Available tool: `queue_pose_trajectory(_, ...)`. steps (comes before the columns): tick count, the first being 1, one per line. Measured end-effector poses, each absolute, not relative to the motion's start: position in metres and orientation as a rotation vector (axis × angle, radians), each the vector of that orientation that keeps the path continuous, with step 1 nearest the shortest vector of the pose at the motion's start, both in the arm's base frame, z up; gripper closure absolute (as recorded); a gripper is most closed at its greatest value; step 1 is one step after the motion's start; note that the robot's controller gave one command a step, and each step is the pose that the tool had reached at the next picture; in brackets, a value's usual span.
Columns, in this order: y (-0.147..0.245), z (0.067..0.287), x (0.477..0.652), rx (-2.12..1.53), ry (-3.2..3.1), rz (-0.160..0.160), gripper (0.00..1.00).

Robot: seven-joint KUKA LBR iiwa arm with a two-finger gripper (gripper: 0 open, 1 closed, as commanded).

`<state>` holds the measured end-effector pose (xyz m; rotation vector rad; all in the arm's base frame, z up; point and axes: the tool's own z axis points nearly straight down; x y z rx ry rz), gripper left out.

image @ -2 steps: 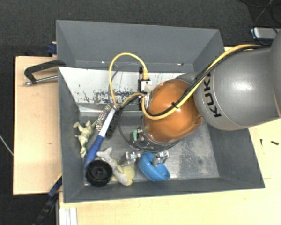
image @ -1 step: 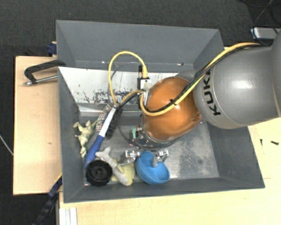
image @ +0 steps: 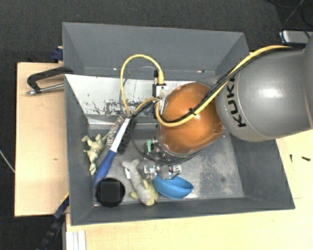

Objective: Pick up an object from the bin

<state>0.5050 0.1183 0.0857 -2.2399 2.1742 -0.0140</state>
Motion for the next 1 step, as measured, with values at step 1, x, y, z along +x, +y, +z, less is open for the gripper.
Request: queue_pose_trajectory(1,0.1204,0.1336,0.5072,-2.243,2.184,-0.005,1.00)
